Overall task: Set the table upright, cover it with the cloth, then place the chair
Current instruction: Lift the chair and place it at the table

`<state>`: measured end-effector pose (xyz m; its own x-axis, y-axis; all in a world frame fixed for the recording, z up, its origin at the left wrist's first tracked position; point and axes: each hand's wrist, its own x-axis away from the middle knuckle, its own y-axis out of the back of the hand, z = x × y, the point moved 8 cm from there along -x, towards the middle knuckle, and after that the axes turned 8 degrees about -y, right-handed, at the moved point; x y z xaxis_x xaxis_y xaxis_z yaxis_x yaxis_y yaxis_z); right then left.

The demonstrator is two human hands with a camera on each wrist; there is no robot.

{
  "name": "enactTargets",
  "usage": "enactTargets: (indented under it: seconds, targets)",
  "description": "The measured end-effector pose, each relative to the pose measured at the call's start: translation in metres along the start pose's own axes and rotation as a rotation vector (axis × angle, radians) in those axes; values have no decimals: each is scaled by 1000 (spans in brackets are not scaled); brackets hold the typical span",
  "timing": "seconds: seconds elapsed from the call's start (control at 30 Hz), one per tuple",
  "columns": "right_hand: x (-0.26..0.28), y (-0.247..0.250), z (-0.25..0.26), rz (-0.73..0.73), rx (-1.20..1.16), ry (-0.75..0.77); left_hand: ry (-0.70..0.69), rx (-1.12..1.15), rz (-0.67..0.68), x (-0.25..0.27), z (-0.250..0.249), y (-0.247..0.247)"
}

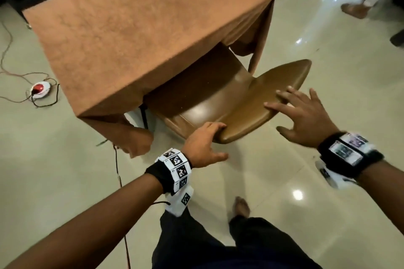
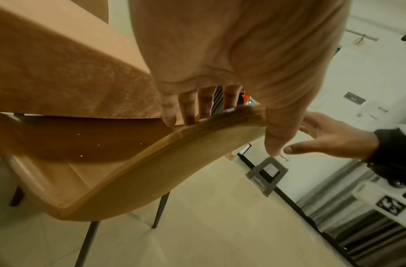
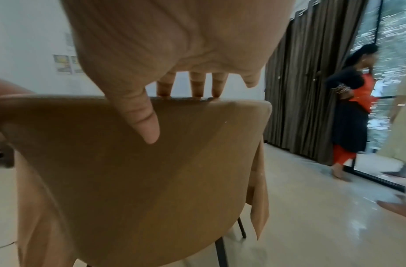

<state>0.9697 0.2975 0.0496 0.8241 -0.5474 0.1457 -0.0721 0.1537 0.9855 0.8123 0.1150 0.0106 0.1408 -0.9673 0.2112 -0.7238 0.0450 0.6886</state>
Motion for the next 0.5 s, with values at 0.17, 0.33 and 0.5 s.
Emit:
enactTargets:
  seconds: [0.17,0.33,0.5]
  targets:
    - [-51,14,-9,112,67,181,111,-152,-101,-16,-35,-4]
    - [-68,3,-10,86,55,183,140,-306,-116,-26,-53,-6]
    - [-65,-4,-9,39,15,100,118,-393,-65,-19,-58,-3]
